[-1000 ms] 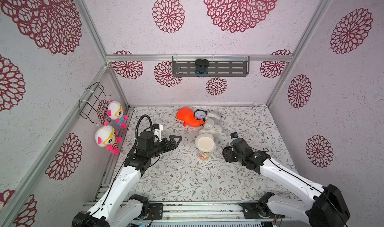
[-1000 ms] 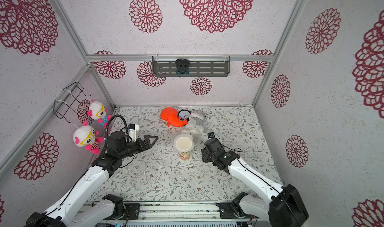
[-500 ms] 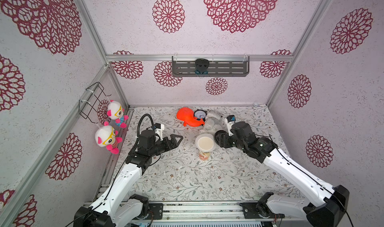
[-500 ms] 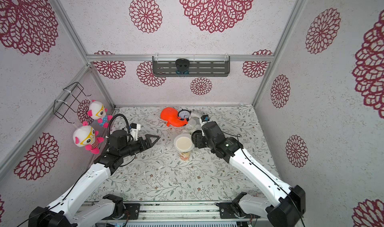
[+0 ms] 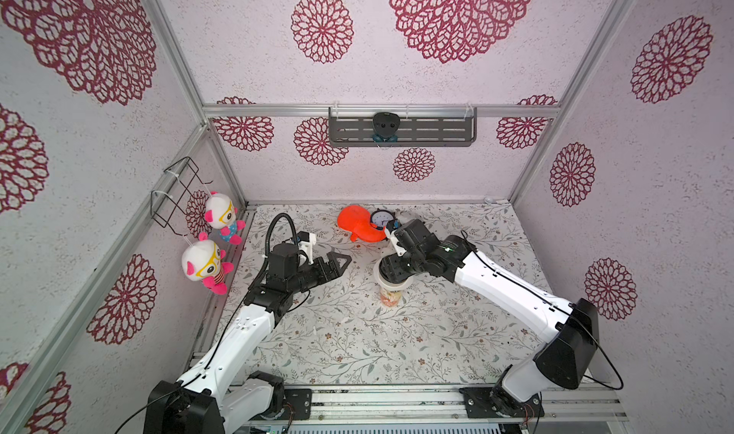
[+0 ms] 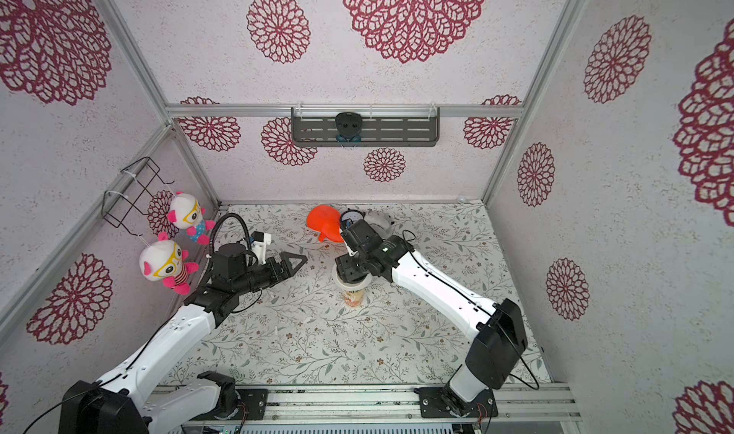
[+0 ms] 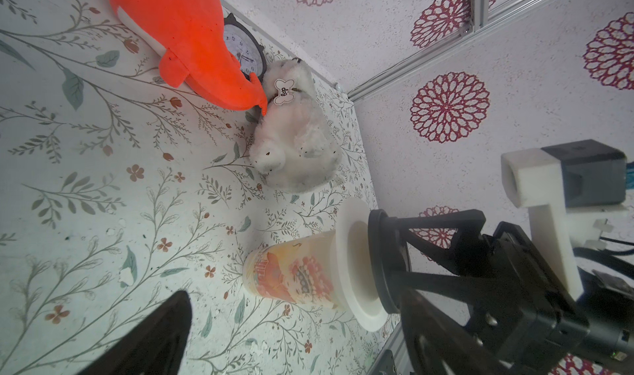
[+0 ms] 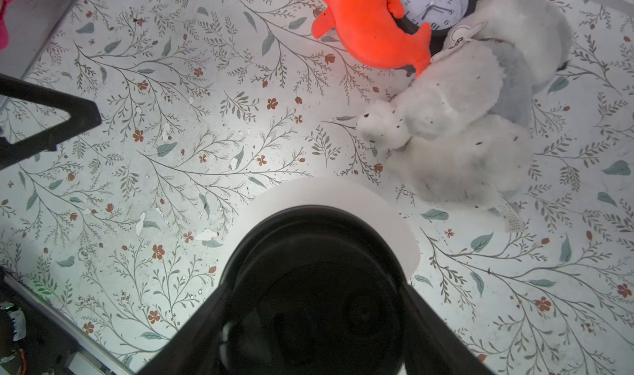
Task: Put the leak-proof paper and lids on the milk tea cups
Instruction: Secure the cup lid on the cup.
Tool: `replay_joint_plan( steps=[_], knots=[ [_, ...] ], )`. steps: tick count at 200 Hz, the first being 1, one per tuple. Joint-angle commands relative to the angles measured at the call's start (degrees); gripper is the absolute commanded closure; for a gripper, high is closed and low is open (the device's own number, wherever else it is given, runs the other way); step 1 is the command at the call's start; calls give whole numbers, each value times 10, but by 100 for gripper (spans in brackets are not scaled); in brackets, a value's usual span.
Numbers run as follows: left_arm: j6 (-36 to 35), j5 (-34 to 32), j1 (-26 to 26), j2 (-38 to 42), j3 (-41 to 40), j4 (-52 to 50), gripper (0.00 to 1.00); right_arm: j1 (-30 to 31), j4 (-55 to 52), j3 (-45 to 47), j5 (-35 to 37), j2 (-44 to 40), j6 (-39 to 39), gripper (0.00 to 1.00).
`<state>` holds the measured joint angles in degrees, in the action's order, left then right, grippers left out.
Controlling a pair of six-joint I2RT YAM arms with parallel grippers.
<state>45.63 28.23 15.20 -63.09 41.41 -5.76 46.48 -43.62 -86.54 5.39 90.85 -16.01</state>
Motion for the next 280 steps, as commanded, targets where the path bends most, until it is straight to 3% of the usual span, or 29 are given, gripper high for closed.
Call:
replay_joint_plan(
  steps=[1, 143, 280],
  knots=[
    [-5, 5, -4, -4, 15, 16, 2, 4, -45, -26, 7, 7, 22, 34],
    [1, 23, -4, -33, 17, 39, 2, 13, -46, -33, -6, 20, 29, 34],
    [0, 38, 23, -98, 54, 50, 2, 15, -14, 18, -13, 3, 34, 30]
  ],
)
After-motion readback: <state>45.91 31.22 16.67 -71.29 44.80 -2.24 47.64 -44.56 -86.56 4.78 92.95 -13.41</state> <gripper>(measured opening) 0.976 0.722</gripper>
